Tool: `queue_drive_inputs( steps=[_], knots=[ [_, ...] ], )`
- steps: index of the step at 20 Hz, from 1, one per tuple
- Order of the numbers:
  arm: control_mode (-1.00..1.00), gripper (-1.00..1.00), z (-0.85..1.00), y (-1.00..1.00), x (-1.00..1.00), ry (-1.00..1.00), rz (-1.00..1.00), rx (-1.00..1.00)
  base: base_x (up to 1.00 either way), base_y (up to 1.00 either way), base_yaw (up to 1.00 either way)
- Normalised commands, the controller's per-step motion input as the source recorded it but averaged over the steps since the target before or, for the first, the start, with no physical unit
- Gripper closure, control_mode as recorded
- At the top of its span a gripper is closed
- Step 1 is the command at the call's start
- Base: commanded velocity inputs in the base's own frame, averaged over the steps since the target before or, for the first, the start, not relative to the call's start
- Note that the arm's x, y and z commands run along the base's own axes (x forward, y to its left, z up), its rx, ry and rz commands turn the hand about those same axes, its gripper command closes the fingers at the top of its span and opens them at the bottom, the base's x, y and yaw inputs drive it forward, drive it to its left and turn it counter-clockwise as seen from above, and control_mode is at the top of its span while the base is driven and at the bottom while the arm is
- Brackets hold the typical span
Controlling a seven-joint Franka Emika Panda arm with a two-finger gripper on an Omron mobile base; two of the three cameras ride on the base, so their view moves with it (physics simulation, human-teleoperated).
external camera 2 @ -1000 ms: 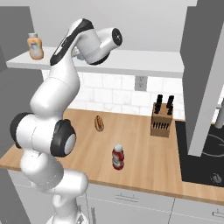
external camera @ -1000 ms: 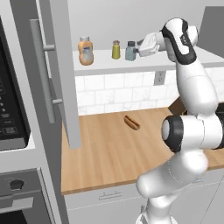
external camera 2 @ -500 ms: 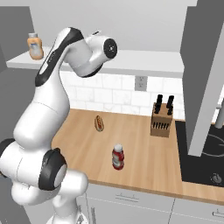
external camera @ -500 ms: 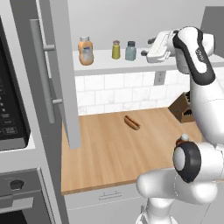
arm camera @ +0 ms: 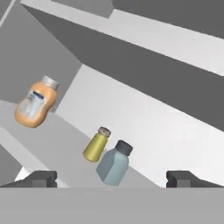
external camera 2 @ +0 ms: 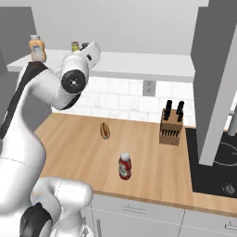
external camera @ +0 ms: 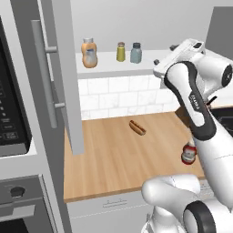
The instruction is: Put the shaker and condiment bottle from the counter next to their counterparts in the cabinet.
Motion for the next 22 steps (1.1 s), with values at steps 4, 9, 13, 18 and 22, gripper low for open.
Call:
queue_drive_inputs(
  steps=[4,9,13,18,22],
  knots=[
    [-1.00,-1.00,0.00,-0.01,-0.83,-0.20,-0.57,0.00,0.00,0.00,0.00],
    [-1.00,-1.00,0.00,0.00,-0.74,-0.19,-0.61,0.00,0.00,0.00,0.00],
    [-1.00,-1.00,0.00,0.00,-0.74,-0.16,-0.62,0.05,0.00,0.00,0.00],
    [-1.00,-1.00,0.00,0.00,-0.58,-0.12,-0.70,0.06,0.00,0.00,0.00],
    [-1.00,-1.00,-0.03,0.06,-0.55,-0.16,-0.62,0.07,0.00,0.00,0.00]
  ],
)
